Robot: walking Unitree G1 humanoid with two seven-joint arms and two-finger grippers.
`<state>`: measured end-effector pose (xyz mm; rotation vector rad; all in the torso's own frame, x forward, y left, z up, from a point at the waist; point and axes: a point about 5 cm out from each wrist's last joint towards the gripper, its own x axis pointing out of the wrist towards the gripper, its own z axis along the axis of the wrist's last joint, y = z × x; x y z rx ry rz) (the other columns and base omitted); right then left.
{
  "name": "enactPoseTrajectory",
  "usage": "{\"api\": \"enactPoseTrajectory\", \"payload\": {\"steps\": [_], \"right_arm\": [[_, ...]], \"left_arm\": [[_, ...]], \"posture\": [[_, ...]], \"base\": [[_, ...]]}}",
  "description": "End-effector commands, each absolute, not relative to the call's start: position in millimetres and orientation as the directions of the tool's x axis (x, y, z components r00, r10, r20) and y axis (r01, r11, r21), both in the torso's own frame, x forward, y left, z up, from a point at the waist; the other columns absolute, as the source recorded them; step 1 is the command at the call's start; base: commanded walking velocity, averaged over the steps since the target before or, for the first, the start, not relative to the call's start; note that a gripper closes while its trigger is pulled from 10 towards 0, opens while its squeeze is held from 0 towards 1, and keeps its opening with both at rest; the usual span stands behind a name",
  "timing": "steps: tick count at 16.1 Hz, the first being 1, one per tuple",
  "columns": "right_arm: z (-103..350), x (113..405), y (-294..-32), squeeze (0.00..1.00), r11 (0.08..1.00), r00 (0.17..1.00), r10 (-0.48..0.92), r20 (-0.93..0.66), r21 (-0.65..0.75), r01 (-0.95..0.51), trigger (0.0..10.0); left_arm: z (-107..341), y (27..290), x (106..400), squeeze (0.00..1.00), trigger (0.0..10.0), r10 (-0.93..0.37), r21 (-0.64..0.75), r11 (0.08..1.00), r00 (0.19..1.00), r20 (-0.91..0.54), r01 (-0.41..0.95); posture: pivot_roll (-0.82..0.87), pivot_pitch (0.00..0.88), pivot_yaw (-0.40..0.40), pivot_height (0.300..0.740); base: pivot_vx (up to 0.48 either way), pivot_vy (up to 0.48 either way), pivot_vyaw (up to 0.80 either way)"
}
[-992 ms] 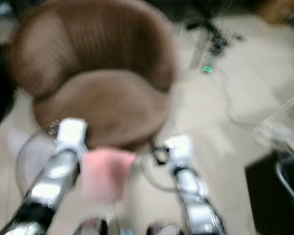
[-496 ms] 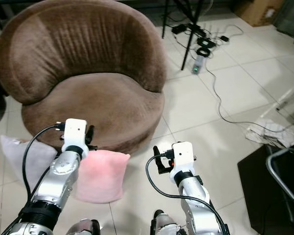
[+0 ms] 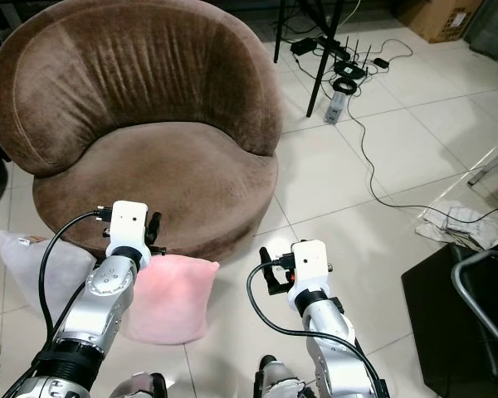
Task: Move the pillow to the sofa from floor
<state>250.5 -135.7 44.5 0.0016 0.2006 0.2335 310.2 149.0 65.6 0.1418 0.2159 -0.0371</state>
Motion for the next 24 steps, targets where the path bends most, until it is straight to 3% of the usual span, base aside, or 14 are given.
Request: {"api": "enactPoseTrajectory", "payload": {"steps": [1, 14, 24], "right_arm": [[42.4, 250.2, -136.3, 0.64, 0.973, 0.951, 0.231, -0.206, 0.024, -0.231, 10.0], [41.1, 246.3, -136.1, 0.65, 0.973, 0.949, 0.229, -0.217, 0.025, -0.229, 10.0], [40.3, 245.3, -136.4, 0.66, 0.973, 0.946, 0.228, -0.232, 0.022, -0.229, 10.0]], "left_arm": [[63.4, 146.3, 309.3, 0.0, 10.0, -0.033, 0.13, 0.989, 0.974, -0.226, 0.064], [55.3, 145.7, 305.7, 0.0, 10.0, -0.006, 0.187, 0.981, 0.964, -0.265, 0.058], [54.7, 146.2, 306.6, 0.0, 10.0, 0.01, 0.159, 0.987, 0.96, -0.278, 0.036]], "posture": [[-0.12, 0.152, -0.05, 0.74], [-0.12, 0.171, -0.046, 0.74], [-0.13, 0.183, -0.051, 0.645]], "base": [[0.398, 0.27, 0.0], [0.031, 0.02, 0.0], [0.0, 0.0, 0.0]]}}
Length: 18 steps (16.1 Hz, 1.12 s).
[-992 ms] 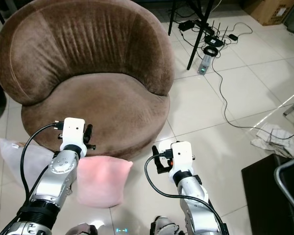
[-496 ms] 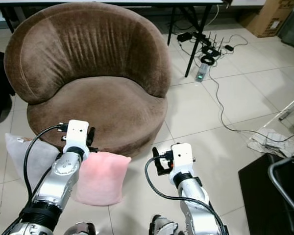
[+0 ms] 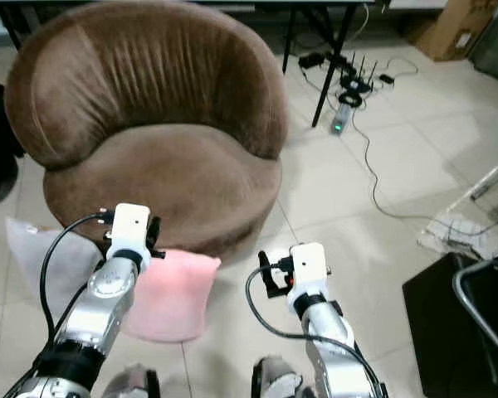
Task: Move the pillow to the sofa from floor
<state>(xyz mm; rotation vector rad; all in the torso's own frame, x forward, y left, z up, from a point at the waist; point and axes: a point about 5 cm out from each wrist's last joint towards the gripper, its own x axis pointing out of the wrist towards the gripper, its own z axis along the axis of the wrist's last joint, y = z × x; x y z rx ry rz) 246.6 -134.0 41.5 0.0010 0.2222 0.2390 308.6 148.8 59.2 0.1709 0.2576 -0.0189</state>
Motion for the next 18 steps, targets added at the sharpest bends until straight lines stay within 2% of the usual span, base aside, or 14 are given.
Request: {"api": "enactPoseTrajectory", "payload": {"steps": [1, 12, 18], "right_arm": [[40.2, 245.3, -136.3, 0.66, 0.973, 0.945, 0.229, -0.232, 0.023, -0.23, 10.0], [38.3, 244.1, -139.5, 0.67, 0.976, 0.946, 0.212, -0.246, 0.008, -0.217, 10.0], [38.5, 244.2, -138.5, 0.66, 0.976, 0.945, 0.212, -0.249, 0.007, -0.217, 10.0]], "left_arm": [[54.3, 146.5, 306.4, 0.0, 10.0, 0.012, 0.162, 0.986, 0.96, -0.281, 0.035], [51.3, 143.4, 302.5, 0.0, 10.0, 0.005, 0.153, 0.987, 0.956, -0.293, 0.042], [50.6, 143.6, 301.5, 0.0, 10.0, 0.006, 0.171, 0.984, 0.954, -0.301, 0.048]], "posture": [[-0.13, 0.183, -0.052, 0.64], [-0.13, 0.18, -0.058, 0.535], [-0.13, 0.179, -0.054, 0.525]], "base": [[0.0, 0.0, 0.0], [0.0, 0.0, 0.0], [0.0, 0.0, 0.0]]}}
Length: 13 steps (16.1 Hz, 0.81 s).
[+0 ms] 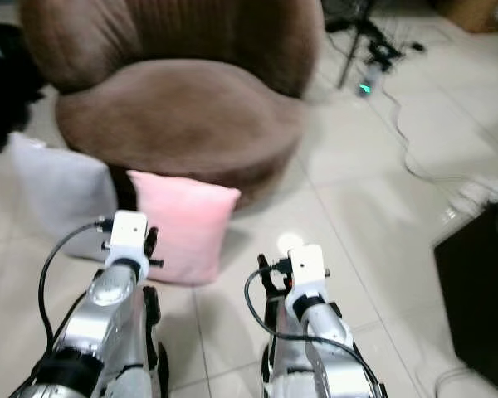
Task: Move the pillow to the sofa from floor
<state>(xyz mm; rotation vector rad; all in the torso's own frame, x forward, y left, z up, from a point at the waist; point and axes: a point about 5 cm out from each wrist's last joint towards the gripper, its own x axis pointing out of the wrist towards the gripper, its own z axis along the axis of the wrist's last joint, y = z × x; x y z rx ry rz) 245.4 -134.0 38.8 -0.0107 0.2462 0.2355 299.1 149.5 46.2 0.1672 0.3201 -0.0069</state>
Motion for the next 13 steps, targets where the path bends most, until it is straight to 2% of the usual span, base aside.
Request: {"api": "enactPoseTrajectory", "payload": {"steps": [1, 10, 13], "right_arm": [[38.4, 244.3, -138.5, 0.66, 0.976, 0.945, 0.212, -0.249, 0.006, -0.217, 10.0], [38.8, 241.4, -137.9, 0.69, 0.978, 0.949, 0.203, -0.242, 0.009, -0.207, 10.0], [36.8, 241.3, -137.9, 0.69, 0.976, 0.942, 0.209, -0.262, -0.001, -0.217, 10.0]], "left_arm": [[50.5, 143.6, 301.5, 0.0, 10.0, 0.005, 0.17, 0.984, 0.953, -0.302, 0.048], [51.7, 142.3, 302.9, 0.0, 10.0, -0.008, 0.155, 0.986, 0.954, -0.3, 0.057], [52.5, 142.5, 303.1, 0.0, 10.0, 0.005, 0.143, 0.989, 0.955, -0.298, 0.039]], "posture": [[-0.13, 0.179, -0.054, 0.525], [-0.14, 0.191, -0.045, 0.525], [-0.14, 0.195, -0.049, 0.51]], "base": [[0.0, 0.0, 0.0], [0.0, 0.0, 0.0], [0.0, 0.0, 0.0]]}}
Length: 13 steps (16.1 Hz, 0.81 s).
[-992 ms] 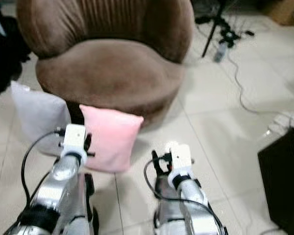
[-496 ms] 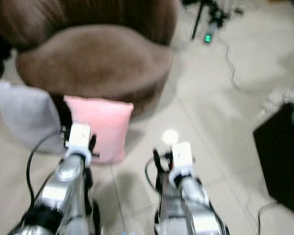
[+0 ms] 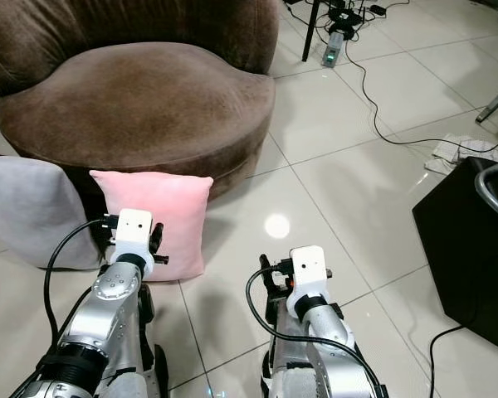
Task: Move the pillow to the sofa from floor
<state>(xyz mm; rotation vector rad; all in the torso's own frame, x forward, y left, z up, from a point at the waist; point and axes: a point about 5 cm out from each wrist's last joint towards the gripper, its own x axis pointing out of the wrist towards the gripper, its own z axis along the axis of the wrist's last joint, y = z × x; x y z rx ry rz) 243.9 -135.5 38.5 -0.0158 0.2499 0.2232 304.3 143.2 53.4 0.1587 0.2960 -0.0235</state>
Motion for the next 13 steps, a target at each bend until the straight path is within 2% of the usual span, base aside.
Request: {"api": "enactPoseTrajectory", "payload": {"steps": [1, 6, 13], "right_arm": [[36.8, 241.0, -137.1, 0.7, 0.976, 0.941, 0.212, -0.263, 0.001, -0.219, 10.0], [37.1, 239.9, -135.8, 0.71, 0.973, 0.937, 0.22, -0.272, 0.001, -0.229, 10.0], [36.6, 241.9, -139.0, 0.69, 0.976, 0.937, 0.208, -0.281, -0.007, -0.219, 10.0]], "left_arm": [[52.4, 143.5, 303.1, 0.0, 10.0, 0.01, 0.144, 0.989, 0.954, -0.3, 0.035], [51.3, 143.6, 302.3, 0.0, 10.0, 0.019, 0.144, 0.989, 0.952, -0.305, 0.027], [49.2, 144.5, 301.3, 0.0, 10.0, 0.032, 0.154, 0.988, 0.95, -0.31, 0.017]], "posture": [[-0.13, 0.197, -0.049, 0.5], [-0.13, 0.202, -0.055, 0.45], [-0.14, 0.203, -0.058, 0.45]], "base": [[0.0, 0.0, 0.0], [0.0, 0.0, 0.0], [0.0, 0.0, 0.0]]}}
